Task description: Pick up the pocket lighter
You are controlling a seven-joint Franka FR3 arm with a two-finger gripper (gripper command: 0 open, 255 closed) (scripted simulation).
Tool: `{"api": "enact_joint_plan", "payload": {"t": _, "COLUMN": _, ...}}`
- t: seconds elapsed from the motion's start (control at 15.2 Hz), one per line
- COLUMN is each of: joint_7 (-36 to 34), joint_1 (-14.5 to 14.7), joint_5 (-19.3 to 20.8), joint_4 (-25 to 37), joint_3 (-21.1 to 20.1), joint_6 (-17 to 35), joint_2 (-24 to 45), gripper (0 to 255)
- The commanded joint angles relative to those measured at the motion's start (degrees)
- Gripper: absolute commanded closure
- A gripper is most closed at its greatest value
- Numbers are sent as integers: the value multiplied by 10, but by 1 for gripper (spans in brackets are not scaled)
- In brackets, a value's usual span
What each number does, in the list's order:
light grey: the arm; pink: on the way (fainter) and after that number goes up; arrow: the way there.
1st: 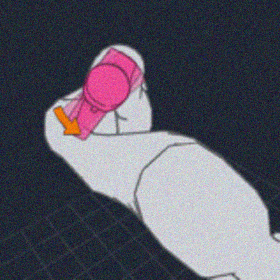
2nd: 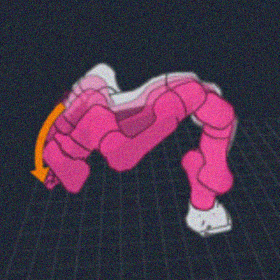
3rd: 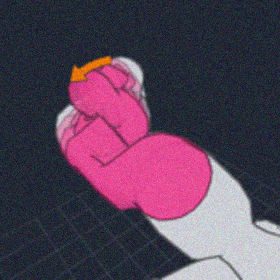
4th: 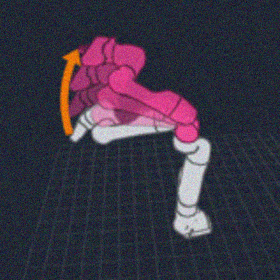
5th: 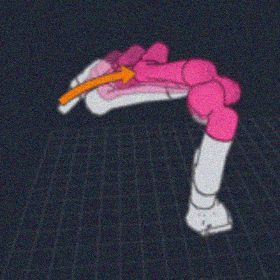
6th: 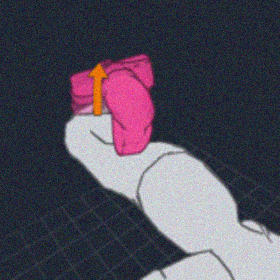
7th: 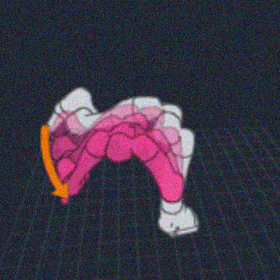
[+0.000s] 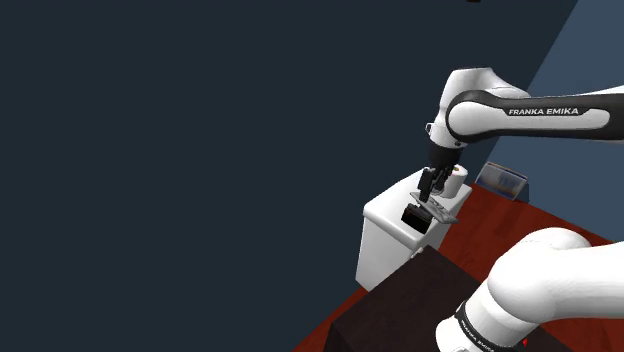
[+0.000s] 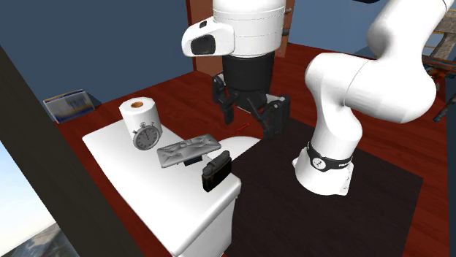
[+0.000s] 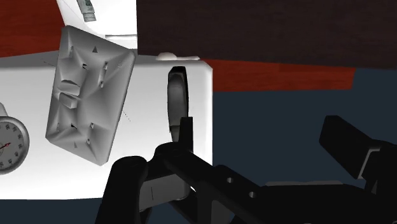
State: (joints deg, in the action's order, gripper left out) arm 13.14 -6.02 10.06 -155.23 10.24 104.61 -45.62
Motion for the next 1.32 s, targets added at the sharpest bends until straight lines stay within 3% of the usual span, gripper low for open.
{"api": "enact_joint_plan", "payload": {"t": 0.0, "joint_7": 20, "joint_1": -10, "joint_5": 15, "joint_4": -19, "joint_3": 24, "joint_6": 45, "joint_2": 19, "gripper": 0}}
{"api": "enact_joint_plan", "payload": {"t": 0.4, "joint_7": 77, "joint_1": -32, "joint_5": 51, "joint_4": -53, "joint_3": 99, "joint_6": 189, "joint_2": 114, "gripper": 0}}
{"api": "enact_joint_plan", "payload": {"t": 1.06, "joint_7": 82, "joint_1": -31, "joint_5": 59, "joint_4": -82, "joint_3": 121, "joint_6": 282, "joint_2": 177, "gripper": 0}}
{"api": "enact_joint_plan", "payload": {"t": 1.12, "joint_7": 81, "joint_1": -31, "joint_5": 60, "joint_4": -84, "joint_3": 120, "joint_6": 281, "joint_2": 175, "gripper": 255}}
{"api": "enact_joint_plan", "payload": {"t": 1.25, "joint_7": 82, "joint_1": -31, "joint_5": 60, "joint_4": -84, "joint_3": 120, "joint_6": 283, "joint_2": 175, "gripper": 255}}
